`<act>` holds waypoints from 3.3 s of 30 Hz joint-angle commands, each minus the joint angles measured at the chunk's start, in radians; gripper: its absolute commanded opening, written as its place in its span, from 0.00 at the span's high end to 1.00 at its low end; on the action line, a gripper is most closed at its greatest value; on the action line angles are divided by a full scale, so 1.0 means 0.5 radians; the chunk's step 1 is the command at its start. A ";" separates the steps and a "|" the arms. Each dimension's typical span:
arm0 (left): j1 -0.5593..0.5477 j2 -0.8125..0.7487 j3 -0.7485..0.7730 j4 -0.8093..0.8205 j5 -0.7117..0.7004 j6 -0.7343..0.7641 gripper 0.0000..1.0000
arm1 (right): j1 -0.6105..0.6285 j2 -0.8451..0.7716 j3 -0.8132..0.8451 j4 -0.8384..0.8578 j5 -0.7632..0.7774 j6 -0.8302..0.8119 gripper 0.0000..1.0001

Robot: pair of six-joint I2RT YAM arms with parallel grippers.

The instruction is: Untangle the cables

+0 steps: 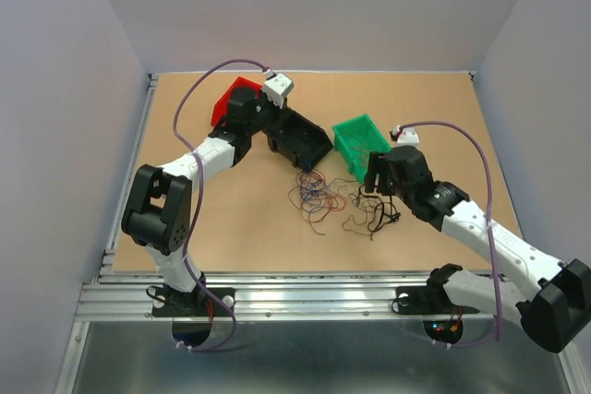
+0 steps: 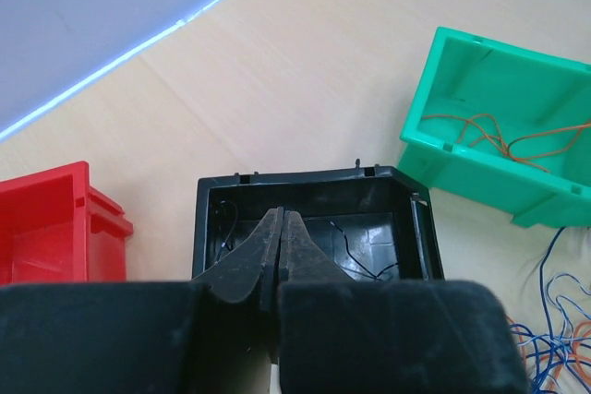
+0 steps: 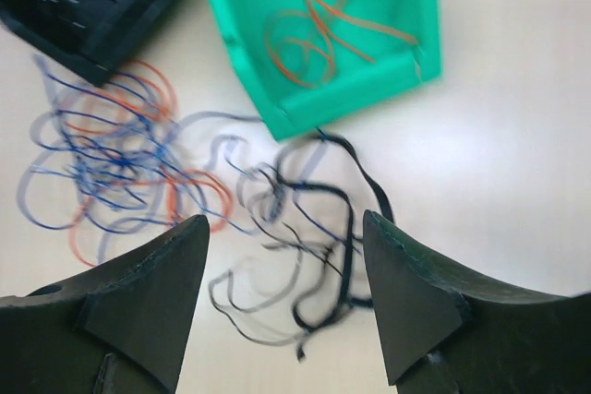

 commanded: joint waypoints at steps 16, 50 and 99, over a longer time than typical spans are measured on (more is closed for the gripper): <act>-0.053 -0.041 -0.023 0.120 -0.002 0.059 1.00 | -0.008 0.545 0.081 -0.387 0.589 0.424 0.33; -0.090 -0.130 -0.063 0.080 0.610 0.093 1.00 | -0.054 -0.685 0.035 -0.283 0.593 0.204 0.99; -1.274 0.133 -0.501 1.001 -0.186 0.366 0.34 | -0.057 -1.152 -0.088 0.601 -0.163 0.105 0.99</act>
